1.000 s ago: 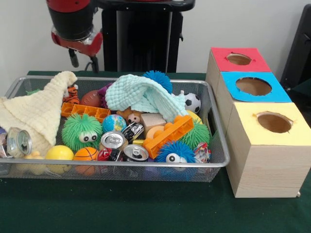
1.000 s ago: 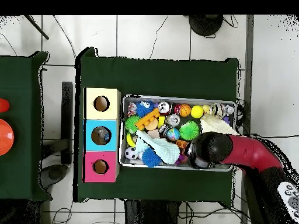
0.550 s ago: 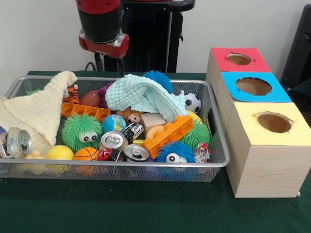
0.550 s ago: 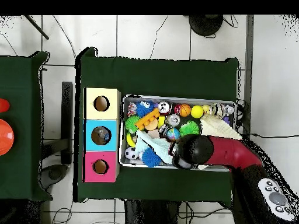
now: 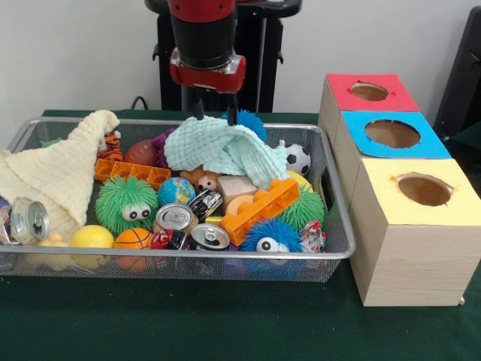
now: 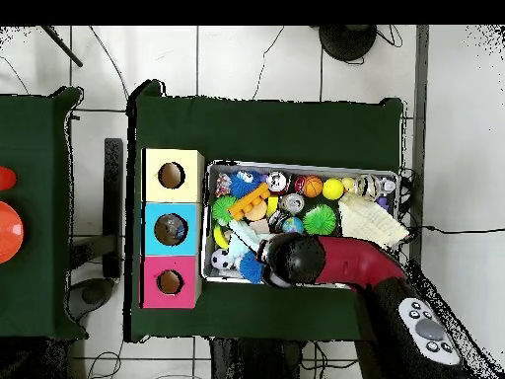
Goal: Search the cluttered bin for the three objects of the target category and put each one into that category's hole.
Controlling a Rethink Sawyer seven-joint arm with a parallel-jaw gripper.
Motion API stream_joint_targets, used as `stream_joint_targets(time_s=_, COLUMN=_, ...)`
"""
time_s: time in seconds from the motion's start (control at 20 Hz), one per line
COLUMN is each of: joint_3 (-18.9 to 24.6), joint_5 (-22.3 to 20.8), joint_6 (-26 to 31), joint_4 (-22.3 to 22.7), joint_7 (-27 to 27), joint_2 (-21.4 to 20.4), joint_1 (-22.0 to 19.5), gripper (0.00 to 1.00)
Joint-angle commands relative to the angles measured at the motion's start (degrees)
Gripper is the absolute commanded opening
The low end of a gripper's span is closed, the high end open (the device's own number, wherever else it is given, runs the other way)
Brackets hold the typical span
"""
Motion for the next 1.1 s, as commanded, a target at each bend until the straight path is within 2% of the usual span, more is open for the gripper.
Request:
stream_joint_targets(time_s=0.05, joint_3=-2.0, joint_5=2.0, joint_6=-5.7, joint_4=2.9, joint_7=9.8, joint_2=2.2, joint_1=2.7, gripper=1.0)
stream_joint_targets(time_s=0.15, joint_3=-2.4, joint_5=1.8, joint_6=-5.3, joint_4=2.4, joint_7=9.3, joint_2=2.8, joint_1=3.6, gripper=1.0)
stream_joint_targets(time_s=0.35, joint_3=-4.4, joint_5=0.7, joint_6=-8.4, joint_4=1.7, joint_7=10.6, joint_2=4.6, joint_1=5.9, gripper=1.0)
stream_joint_targets(time_s=0.65, joint_3=-10.0, joint_5=-1.5, joint_6=-14.9, joint_4=-1.0, joint_7=12.8, joint_2=7.6, joint_1=10.7, gripper=1.0)
stream_joint_targets(time_s=0.75, joint_3=-11.7, joint_5=-1.7, joint_6=-16.3, joint_4=-2.6, joint_7=12.5, joint_2=8.8, joint_1=12.1, gripper=1.0)
stream_joint_targets(time_s=1.1, joint_3=-13.6, joint_5=-0.3, joint_6=-18.7, joint_4=-6.5, joint_7=8.5, joint_2=12.1, joint_1=12.6, gripper=1.0)
